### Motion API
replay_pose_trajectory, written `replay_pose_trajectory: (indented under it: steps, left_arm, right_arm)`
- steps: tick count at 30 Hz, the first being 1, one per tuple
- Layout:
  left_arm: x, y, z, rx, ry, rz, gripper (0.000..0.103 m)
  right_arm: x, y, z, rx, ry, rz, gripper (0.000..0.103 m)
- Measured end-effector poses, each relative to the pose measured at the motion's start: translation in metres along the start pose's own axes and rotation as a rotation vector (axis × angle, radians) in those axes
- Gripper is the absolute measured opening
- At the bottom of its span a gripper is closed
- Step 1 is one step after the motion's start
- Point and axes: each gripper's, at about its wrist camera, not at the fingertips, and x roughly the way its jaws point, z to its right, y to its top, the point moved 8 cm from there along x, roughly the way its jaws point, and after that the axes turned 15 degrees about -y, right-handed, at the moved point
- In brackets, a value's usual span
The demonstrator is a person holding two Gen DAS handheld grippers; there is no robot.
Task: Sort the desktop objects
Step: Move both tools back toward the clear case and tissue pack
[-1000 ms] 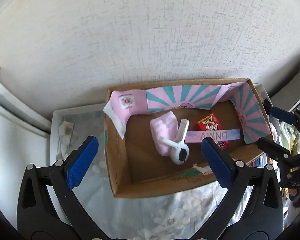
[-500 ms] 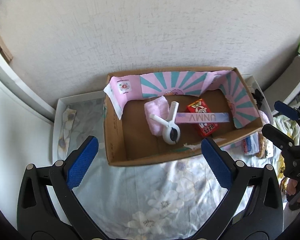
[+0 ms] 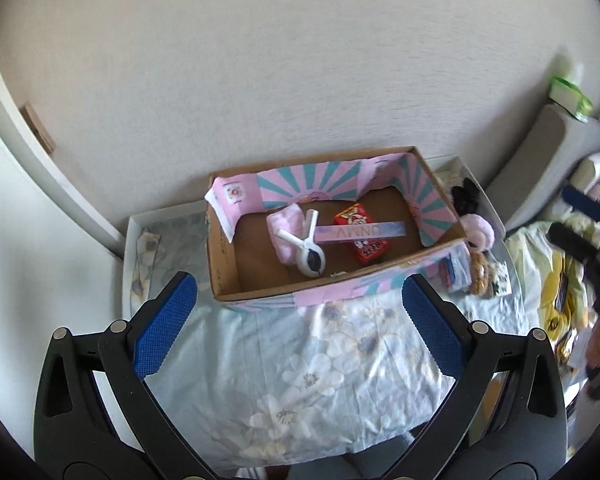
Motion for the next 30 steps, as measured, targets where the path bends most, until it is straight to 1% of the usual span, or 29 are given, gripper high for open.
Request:
replay_pose_trajectory:
  steps: [2, 4, 8, 12, 16, 18, 20, 24, 30]
  left_arm:
    - [-0.005, -0.001, 0.007, 0.020, -0.001, 0.002, 0.103]
    - [-0.007, -0.002, 0.016, 0.026, -0.019, -0.002, 0.103]
    - [-0.006, -0.007, 0.037, 0.017, -0.093, -0.007, 0.103]
    - [0.008, -0.017, 0.064, 0.034, -0.138, -0.024, 0.103]
    - [0.034, -0.032, 0.087, 0.045, -0.153, -0.066, 0.103]
    - [0.050, -0.039, 0.099, 0.048, -0.153, -0.087, 0.103]
    - [0.065, -0.044, 0.108, 0.046, -0.139, -0.109, 0.103]
    - [0.101, -0.051, 0.129, 0.033, -0.137, -0.150, 0.103]
    - [0.148, -0.056, 0.144, -0.012, -0.110, -0.198, 0.103]
  right_arm:
    - [-0.013, -0.003, 0.017, 0.017, -0.030, 0.006, 0.077]
    - [-0.024, -0.008, 0.034, 0.031, -0.064, 0.007, 0.077]
    - [-0.041, -0.027, 0.067, 0.061, -0.138, -0.014, 0.078]
    - [-0.053, -0.052, 0.088, 0.092, -0.168, -0.045, 0.078]
    - [-0.054, -0.078, 0.098, 0.085, -0.209, -0.078, 0.078]
    - [-0.052, -0.091, 0.102, 0.096, -0.208, -0.099, 0.078]
    - [-0.046, -0.101, 0.104, 0.116, -0.191, -0.122, 0.078]
    - [-0.033, -0.122, 0.104, 0.129, -0.169, -0.167, 0.078]
    - [-0.008, -0.146, 0.101, 0.122, -0.149, -0.216, 0.078]
